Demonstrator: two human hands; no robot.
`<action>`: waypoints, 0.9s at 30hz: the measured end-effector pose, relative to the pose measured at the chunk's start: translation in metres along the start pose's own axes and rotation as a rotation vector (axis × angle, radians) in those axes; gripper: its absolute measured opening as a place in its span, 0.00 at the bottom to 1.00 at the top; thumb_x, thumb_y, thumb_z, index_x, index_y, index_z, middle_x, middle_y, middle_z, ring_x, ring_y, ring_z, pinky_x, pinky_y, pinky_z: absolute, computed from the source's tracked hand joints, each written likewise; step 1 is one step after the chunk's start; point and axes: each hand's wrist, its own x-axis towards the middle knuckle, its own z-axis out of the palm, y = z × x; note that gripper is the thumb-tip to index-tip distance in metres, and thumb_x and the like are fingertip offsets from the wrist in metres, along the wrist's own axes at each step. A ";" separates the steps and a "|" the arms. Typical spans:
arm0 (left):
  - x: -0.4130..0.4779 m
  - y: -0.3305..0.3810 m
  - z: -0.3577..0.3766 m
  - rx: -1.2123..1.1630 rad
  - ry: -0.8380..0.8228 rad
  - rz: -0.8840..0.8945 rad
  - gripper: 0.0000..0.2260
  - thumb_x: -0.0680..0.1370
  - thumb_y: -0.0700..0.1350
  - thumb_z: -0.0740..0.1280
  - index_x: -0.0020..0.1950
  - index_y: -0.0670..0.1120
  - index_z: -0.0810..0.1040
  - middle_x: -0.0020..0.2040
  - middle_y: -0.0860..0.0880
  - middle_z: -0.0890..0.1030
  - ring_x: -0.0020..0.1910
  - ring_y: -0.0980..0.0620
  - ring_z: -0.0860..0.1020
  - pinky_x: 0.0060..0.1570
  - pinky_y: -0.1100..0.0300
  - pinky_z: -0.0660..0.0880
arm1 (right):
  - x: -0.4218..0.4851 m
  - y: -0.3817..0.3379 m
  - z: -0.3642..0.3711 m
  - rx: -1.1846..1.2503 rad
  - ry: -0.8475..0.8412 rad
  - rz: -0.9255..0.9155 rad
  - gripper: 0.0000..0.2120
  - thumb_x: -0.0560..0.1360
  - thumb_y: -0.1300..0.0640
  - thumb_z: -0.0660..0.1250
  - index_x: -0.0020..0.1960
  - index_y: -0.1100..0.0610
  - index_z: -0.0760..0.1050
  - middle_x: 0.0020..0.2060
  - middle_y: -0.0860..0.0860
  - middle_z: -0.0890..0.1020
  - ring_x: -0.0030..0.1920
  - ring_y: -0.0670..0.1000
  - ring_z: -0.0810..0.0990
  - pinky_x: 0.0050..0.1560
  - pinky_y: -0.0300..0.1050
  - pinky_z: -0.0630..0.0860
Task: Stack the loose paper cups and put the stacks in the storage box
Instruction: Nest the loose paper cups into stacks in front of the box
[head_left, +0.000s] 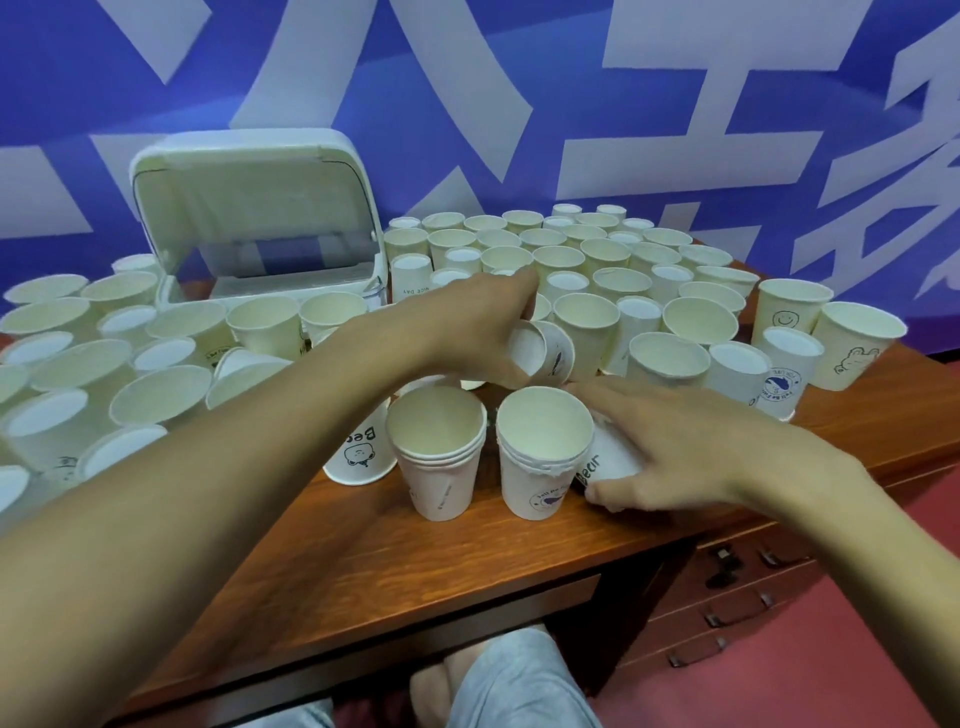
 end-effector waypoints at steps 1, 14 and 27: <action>0.001 0.000 0.000 -0.013 -0.002 0.001 0.30 0.66 0.55 0.77 0.60 0.49 0.67 0.58 0.49 0.77 0.50 0.49 0.75 0.43 0.57 0.75 | 0.002 0.002 -0.001 -0.019 0.021 0.010 0.35 0.66 0.30 0.64 0.70 0.37 0.59 0.66 0.39 0.73 0.62 0.47 0.75 0.57 0.52 0.76; -0.031 0.002 -0.028 -0.352 0.453 -0.007 0.28 0.64 0.54 0.78 0.53 0.47 0.65 0.72 0.49 0.71 0.49 0.60 0.77 0.44 0.64 0.74 | -0.017 0.002 -0.067 -0.117 0.458 0.053 0.07 0.74 0.41 0.61 0.45 0.43 0.72 0.33 0.41 0.73 0.35 0.47 0.72 0.33 0.46 0.69; -0.086 0.008 -0.017 -0.501 0.718 -0.042 0.30 0.63 0.48 0.78 0.53 0.44 0.61 0.75 0.51 0.67 0.58 0.48 0.77 0.43 0.49 0.78 | 0.004 -0.038 -0.080 -0.013 0.763 -0.133 0.05 0.75 0.46 0.66 0.46 0.47 0.78 0.31 0.36 0.70 0.33 0.47 0.71 0.33 0.47 0.70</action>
